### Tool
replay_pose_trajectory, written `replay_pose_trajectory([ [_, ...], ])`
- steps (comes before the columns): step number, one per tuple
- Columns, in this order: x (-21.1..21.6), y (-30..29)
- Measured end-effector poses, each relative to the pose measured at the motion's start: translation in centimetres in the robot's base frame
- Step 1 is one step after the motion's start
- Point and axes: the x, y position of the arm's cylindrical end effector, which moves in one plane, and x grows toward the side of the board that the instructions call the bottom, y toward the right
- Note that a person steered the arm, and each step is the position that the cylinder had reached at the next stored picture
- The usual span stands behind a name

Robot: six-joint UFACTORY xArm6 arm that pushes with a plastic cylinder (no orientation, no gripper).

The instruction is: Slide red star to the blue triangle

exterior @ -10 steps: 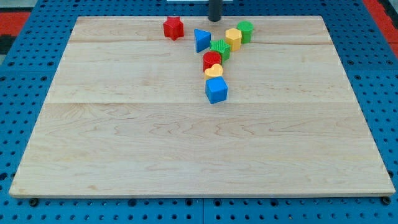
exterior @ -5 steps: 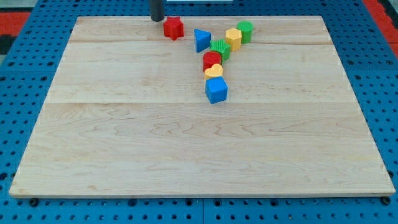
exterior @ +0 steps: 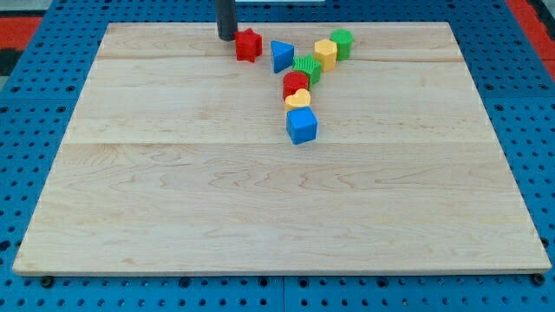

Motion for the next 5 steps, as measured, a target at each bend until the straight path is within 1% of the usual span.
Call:
replay_pose_trajectory([
  [5,0.0,1.4],
])
